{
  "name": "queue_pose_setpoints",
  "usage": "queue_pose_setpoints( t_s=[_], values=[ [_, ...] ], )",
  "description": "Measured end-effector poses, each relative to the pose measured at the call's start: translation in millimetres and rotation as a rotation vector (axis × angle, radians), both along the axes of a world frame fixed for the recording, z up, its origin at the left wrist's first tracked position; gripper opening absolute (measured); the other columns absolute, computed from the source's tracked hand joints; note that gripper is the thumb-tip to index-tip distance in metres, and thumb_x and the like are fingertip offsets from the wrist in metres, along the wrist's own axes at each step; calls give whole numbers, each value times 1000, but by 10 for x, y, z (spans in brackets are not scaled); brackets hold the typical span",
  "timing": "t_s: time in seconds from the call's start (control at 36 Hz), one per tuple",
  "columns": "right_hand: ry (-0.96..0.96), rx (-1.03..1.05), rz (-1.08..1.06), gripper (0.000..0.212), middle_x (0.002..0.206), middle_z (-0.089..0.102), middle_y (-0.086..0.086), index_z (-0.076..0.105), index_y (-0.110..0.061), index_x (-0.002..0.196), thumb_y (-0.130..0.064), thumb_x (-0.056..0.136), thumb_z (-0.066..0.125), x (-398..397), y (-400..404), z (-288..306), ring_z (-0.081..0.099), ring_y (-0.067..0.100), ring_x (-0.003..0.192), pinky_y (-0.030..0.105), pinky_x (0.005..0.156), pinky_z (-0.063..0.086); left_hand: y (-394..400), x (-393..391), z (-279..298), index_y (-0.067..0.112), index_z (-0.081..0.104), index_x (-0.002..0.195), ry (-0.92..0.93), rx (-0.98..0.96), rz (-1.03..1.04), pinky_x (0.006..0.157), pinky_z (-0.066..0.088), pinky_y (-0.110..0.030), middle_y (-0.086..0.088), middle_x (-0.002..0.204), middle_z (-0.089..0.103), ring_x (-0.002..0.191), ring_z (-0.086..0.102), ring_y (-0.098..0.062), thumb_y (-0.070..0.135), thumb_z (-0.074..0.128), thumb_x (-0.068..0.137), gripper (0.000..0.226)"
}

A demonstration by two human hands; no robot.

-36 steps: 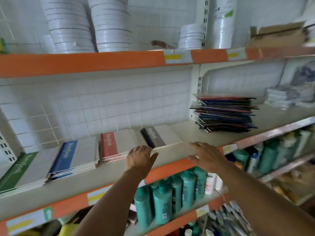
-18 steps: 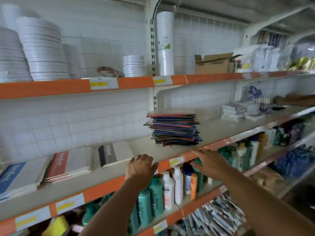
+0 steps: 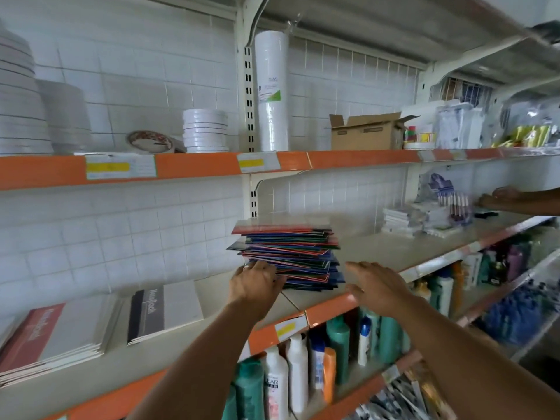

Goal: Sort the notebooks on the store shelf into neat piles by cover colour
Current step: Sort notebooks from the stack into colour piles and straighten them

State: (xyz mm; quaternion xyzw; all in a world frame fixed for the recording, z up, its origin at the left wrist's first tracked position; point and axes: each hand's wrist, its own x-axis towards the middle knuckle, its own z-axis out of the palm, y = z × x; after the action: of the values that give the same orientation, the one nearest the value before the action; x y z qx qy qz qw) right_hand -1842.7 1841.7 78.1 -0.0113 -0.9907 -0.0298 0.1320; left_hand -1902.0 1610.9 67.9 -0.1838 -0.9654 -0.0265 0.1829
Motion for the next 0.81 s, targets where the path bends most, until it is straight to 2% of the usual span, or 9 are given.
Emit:
queue_pose_setpoints(
  t_s=[0.11,0.31,0.47,0.58,0.69,0.81],
  values=[
    [10,22,-8,52,139,49,2,26,-21,148,-33,100,43,-263,101,74,49,21,121,32,98,42,152,-245,103,23,47,128,19,-12,-6,100,38,-34,1,131,51,121,48,-19,50,25,101,44],
    [80,20,20,50,133,54,1,31,-22,146,-18,98,46,-726,346,114,54,17,113,28,90,43,519,-590,243,24,43,135,129,-25,-41,107,33,-37,2,138,46,130,40,-18,45,27,102,43],
    [111,-9,147,62,146,42,3,23,-20,151,-8,95,47,-1162,611,145,44,21,128,32,103,40,896,-846,333,22,25,145,147,44,6,113,24,-41,-2,147,38,136,33,-22,43,29,102,48],
    [108,-4,246,74,156,26,4,16,-17,152,4,88,47,-1445,720,168,31,21,139,34,113,31,1120,-949,348,21,12,150,146,62,61,116,20,-42,-4,150,34,139,28,-23,25,39,97,60],
    [112,-31,315,80,160,10,5,8,-16,154,7,87,45,-1686,785,185,16,21,146,34,119,17,1290,-1032,309,23,0,153,91,10,155,119,5,-45,-5,158,18,146,12,-23,19,42,94,73],
    [124,-61,359,81,161,7,5,4,-17,154,9,87,42,-1843,756,182,12,21,147,35,120,10,1390,-1067,240,27,2,152,13,15,205,119,1,-49,-3,159,15,146,8,-24,21,44,94,72]
  ],
)
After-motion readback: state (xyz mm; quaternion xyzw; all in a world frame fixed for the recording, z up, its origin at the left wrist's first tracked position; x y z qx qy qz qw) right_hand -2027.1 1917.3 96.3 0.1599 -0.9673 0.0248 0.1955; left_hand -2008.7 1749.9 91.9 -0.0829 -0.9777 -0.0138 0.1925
